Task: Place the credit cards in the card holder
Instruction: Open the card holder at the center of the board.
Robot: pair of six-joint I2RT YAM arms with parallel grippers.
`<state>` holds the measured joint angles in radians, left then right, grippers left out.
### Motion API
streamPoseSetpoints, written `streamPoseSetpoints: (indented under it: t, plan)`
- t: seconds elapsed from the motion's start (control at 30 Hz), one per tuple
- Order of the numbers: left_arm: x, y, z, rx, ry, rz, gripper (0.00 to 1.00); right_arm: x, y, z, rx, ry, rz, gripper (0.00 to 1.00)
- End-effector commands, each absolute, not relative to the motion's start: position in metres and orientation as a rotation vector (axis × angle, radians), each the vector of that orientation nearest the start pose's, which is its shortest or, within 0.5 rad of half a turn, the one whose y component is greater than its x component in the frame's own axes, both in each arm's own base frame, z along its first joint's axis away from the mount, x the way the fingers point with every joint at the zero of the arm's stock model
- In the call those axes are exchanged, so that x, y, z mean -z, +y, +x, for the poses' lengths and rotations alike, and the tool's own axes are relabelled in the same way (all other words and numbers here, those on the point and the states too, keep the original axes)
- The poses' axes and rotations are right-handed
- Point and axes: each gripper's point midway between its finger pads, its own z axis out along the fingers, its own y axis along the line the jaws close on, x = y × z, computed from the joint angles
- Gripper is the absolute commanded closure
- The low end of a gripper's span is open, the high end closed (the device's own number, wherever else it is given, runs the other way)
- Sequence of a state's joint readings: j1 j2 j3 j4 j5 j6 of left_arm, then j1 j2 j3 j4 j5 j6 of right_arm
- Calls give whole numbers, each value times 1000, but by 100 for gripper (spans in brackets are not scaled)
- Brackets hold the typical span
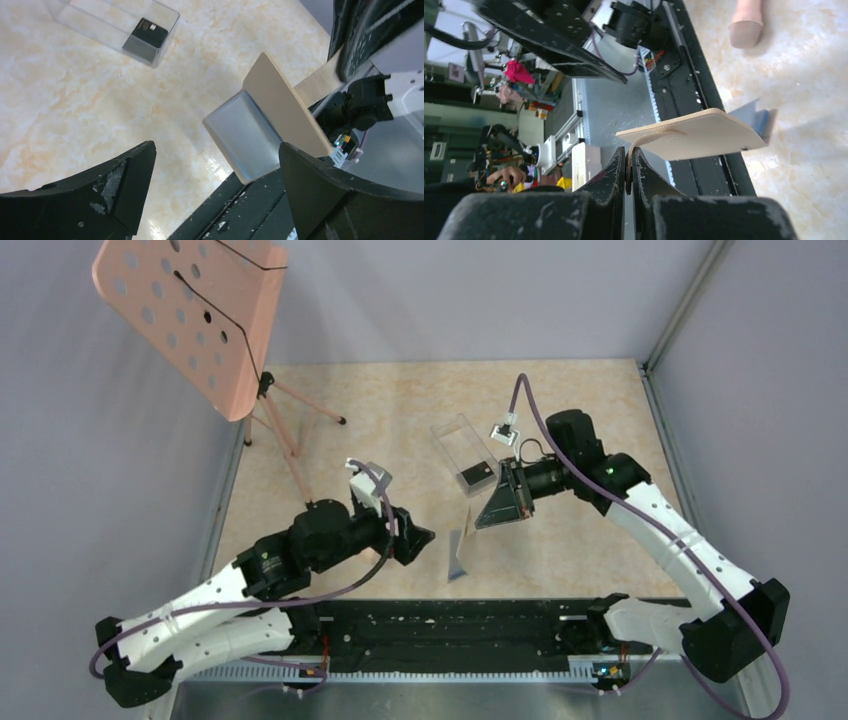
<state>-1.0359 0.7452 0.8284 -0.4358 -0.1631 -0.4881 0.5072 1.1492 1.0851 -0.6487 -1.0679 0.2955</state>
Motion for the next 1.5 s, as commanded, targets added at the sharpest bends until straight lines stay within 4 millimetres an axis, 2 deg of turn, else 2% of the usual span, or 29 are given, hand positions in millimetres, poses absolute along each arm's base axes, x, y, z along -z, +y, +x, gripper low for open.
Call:
streamPoseSetpoints:
  t: [0.0,0.13,0.27,0.53,0.67,0.8,1.1,1.3,1.33,1.37,1.4,1.47]
  plan:
    - [-275,-253,146,889,1641,697,2,-308,260,128,-1719,2013,-975,100]
    - [-276,-257,138,873,1502,844,1,-316,261,123,-1765,1986,-1000,100]
    - [-276,-264,138,829,1426,954,1,-320,261,120,-1798,1981,-1004,100]
    - [-278,-305,143,858,1324,1086,1,-321,265,115,-1870,1973,-1013,100]
    - [-281,-319,153,842,1281,1084,1,-318,268,112,-1898,1982,-1029,100]
    - [-287,-325,159,835,1229,1054,1,-315,270,109,-1916,1989,-1042,100]
    - [-284,-336,146,906,1188,1125,3,-306,274,111,-1925,2022,-1041,100]
    - [-263,-329,140,900,1263,1179,33,-308,278,121,-1874,2028,-1023,100]
    - [-262,-327,140,894,1270,1183,44,-307,279,123,-1867,2034,-1017,100]
    - [-261,-324,140,886,1279,1181,61,-307,279,125,-1857,2038,-1012,100]
    - [-261,-322,141,876,1291,1176,69,-306,280,126,-1850,2042,-1008,100]
    - [-261,-318,141,866,1298,1171,77,-304,280,128,-1828,2051,-996,100]
